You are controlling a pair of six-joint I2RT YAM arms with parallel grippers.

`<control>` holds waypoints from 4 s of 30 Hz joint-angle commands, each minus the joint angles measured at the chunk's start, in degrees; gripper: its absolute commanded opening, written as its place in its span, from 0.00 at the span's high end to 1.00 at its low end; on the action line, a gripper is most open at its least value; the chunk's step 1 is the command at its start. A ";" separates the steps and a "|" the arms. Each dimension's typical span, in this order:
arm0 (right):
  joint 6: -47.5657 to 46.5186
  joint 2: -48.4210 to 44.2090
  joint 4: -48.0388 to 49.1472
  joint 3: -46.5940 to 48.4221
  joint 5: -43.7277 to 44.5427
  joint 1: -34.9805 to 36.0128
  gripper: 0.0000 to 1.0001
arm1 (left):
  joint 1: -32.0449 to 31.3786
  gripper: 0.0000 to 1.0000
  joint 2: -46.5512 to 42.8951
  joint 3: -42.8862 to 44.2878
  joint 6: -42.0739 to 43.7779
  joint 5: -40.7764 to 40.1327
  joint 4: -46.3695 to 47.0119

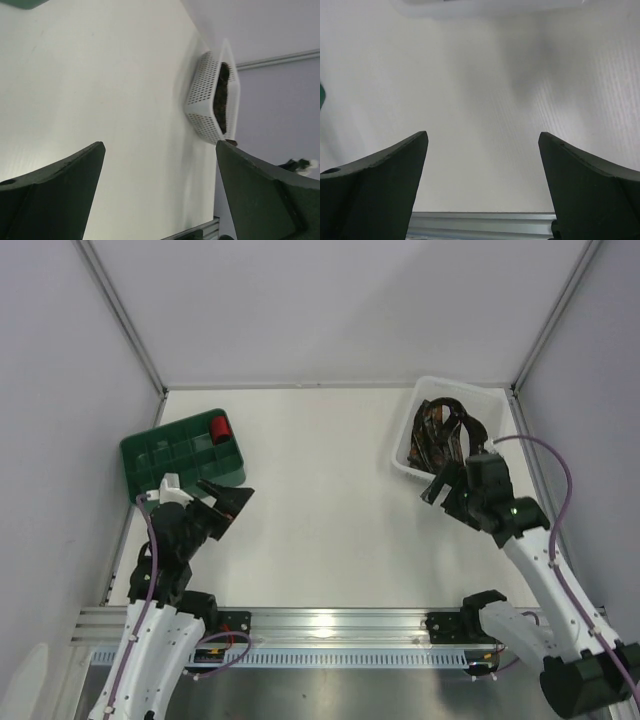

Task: Roll the ties
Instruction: Grab a tie with the right arm

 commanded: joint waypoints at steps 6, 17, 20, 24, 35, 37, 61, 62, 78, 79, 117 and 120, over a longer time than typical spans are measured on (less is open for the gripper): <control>-12.72 17.35 -6.91 19.69 -2.77 -3.70 0.00 | 1.20 0.00 6.94 6.02 10.44 9.00 -13.10; -15.70 42.28 -0.31 40.33 -1.85 -14.51 0.09 | 1.29 0.00 7.29 13.66 21.35 18.34 -15.03; -18.68 51.24 -2.59 48.33 0.42 -15.31 0.09 | 1.29 0.00 9.49 15.42 24.26 18.09 -16.95; -21.07 60.65 -1.90 55.28 -1.14 -16.80 0.11 | 1.29 0.00 10.81 15.60 26.11 17.99 -17.31; -27.31 75.54 3.03 67.60 -11.79 -15.92 0.19 | 1.55 0.00 14.67 18.50 29.97 17.03 -19.60; -27.57 76.68 2.42 69.00 -11.52 -14.53 0.19 | 1.55 0.00 15.73 18.94 30.15 17.81 -19.33; -24.59 80.91 -2.41 74.80 -4.92 -14.87 0.21 | 1.73 0.00 22.23 18.86 30.85 17.47 -18.89; -24.15 79.95 -2.94 74.63 -5.79 -15.22 0.18 | 1.81 0.00 22.32 18.77 30.85 17.56 -18.89; -30.20 68.51 5.13 50.03 -12.64 -17.59 0.10 | 1.81 0.00 25.13 19.20 31.12 18.26 -17.75; -30.56 68.68 5.92 49.67 -14.40 -17.68 0.11 | 1.73 0.00 25.22 19.38 31.20 18.17 -17.75; -17.04 70.89 -5.39 70.49 -13.01 -18.82 1.00 | 1.81 0.00 26.54 21.23 28.93 18.35 -15.74; -11.77 65.89 -5.58 71.47 -14.67 -19.87 1.00 | 1.73 0.00 25.14 21.40 28.05 19.57 -14.68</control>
